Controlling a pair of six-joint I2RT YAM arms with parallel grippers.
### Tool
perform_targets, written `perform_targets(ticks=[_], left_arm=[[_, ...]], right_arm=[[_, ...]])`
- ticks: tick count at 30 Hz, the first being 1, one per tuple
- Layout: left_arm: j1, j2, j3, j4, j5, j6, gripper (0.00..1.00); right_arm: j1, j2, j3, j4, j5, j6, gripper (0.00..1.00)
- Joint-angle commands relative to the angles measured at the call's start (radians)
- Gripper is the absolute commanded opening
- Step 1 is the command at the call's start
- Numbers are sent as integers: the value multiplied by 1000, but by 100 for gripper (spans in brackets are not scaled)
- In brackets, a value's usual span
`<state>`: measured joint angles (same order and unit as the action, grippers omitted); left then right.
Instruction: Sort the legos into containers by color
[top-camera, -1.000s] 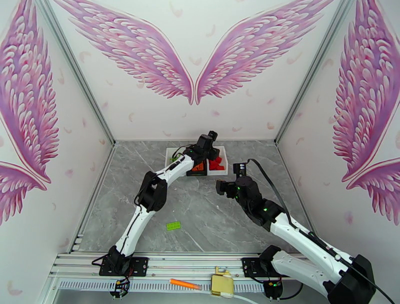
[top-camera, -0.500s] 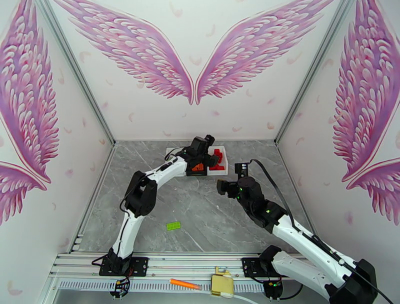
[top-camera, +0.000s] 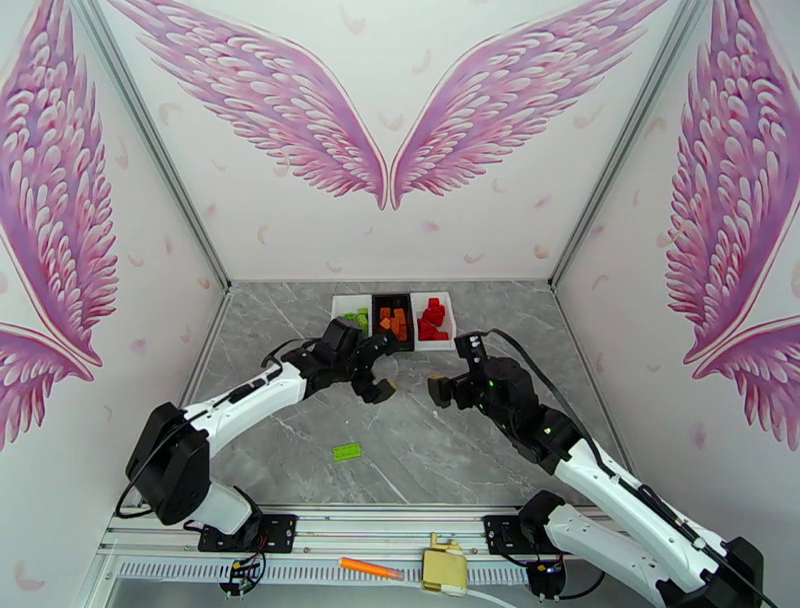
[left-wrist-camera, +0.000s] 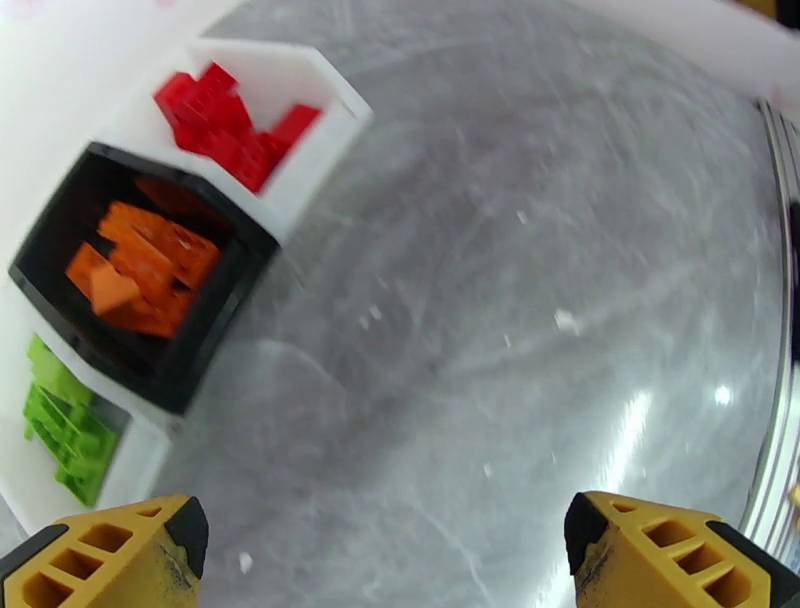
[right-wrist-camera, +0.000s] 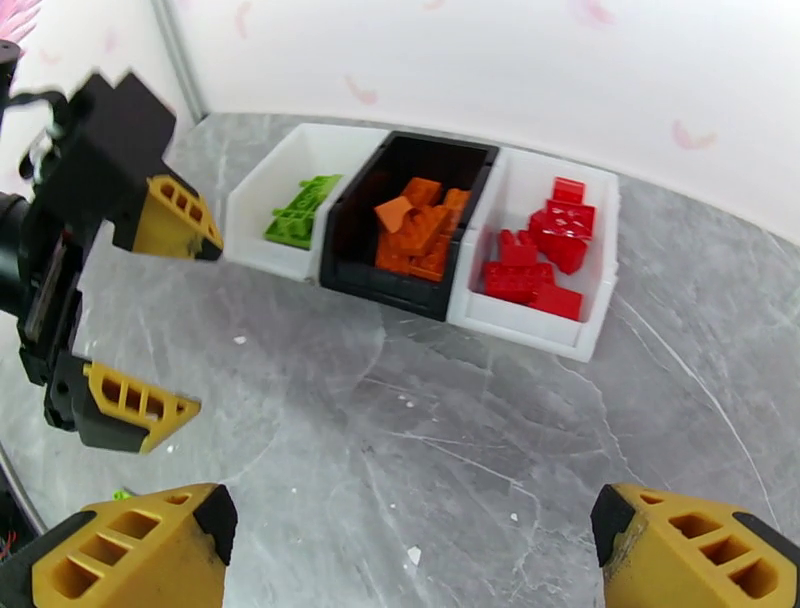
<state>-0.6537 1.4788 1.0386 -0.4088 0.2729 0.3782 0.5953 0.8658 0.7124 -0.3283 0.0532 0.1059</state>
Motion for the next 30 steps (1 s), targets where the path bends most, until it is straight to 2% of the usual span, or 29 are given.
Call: perform_targets(ticks=[1,6,11,18,23,30], left_arm=[[-15,-124,-86,-117,48,140,99],[-17,-237,-215,-185,43,263,97],[-33,-245,-271,-191,17,258,96],[-102,-142,-289,-178,-87,257,94],[-141,-44,-252,-218,-165,202,92],[-177,17,-252,-236,-204,201,86]], right_arm=[[-1,-8,35,-101,-179,-110,99],[13,-3,41,-141,-348,-186,99],[43,10,40,-115,-429,-215,99],[73,36,47,-87,-450,-225,99],[75,38,40,-98,-445,-236,99],[77,35,36,-87,-440,-237,99]])
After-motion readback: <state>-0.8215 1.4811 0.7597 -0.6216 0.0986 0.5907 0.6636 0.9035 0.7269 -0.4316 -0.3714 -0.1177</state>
